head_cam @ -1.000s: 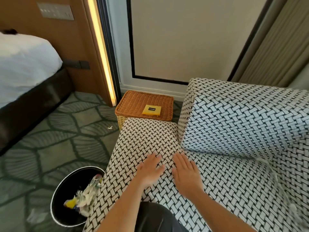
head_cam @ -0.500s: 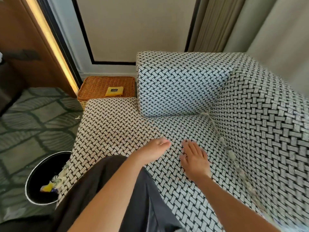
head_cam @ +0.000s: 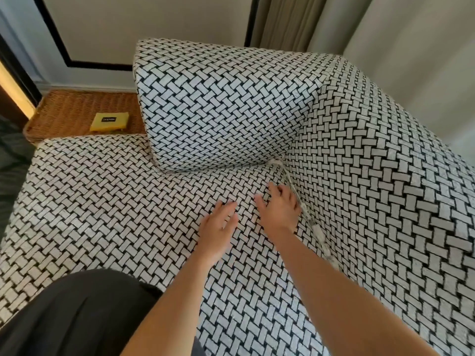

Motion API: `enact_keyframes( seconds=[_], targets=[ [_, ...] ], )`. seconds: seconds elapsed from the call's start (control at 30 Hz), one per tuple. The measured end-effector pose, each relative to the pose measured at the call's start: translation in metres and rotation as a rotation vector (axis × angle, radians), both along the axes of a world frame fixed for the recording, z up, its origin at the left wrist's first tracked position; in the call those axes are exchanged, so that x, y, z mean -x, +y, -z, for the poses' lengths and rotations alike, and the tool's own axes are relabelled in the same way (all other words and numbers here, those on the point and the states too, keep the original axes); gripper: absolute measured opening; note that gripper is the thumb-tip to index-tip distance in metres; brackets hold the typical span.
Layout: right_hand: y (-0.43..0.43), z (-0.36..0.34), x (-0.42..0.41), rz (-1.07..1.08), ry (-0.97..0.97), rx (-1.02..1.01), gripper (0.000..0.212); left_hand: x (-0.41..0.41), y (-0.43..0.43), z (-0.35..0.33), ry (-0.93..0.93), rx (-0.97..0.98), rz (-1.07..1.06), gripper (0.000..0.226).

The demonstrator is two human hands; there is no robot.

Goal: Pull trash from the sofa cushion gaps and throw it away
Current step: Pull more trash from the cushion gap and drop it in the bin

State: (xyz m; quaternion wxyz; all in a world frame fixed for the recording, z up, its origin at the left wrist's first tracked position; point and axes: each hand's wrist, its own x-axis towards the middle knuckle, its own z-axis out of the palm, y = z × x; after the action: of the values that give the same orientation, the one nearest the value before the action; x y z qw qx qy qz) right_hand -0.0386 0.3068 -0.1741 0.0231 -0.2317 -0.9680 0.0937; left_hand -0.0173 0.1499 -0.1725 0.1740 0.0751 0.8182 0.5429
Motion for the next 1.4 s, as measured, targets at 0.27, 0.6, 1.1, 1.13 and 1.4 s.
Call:
enact_keyframes(
  seconds=[0.27, 0.6, 1.1, 1.13, 1.4],
  targets=[
    [0.014, 0.009, 0.067, 0.188, 0.034, -0.002, 0.057, 0.049, 0.018, 0.018, 0.456, 0.46, 0.145, 0.05],
    [0.029, -0.001, 0.108, 0.404, 0.058, 0.349, 0.057, 0.085, 0.032, 0.022, 0.575, 0.563, 0.139, 0.059],
    [0.027, -0.006, 0.135, 0.433, -0.003, 0.172, 0.022, 0.087, 0.033, 0.02, 0.538, 0.548, 0.126, 0.055],
    [0.027, -0.007, 0.135, 0.426, -0.008, 0.151, 0.023, 0.087, 0.032, 0.021, 0.543, 0.54, 0.118, 0.057],
    [0.029, 0.006, 0.13, 0.421, 0.147, 0.192, 0.027, 0.087, 0.031, 0.024, 0.568, 0.467, 0.081, 0.061]
  ],
)
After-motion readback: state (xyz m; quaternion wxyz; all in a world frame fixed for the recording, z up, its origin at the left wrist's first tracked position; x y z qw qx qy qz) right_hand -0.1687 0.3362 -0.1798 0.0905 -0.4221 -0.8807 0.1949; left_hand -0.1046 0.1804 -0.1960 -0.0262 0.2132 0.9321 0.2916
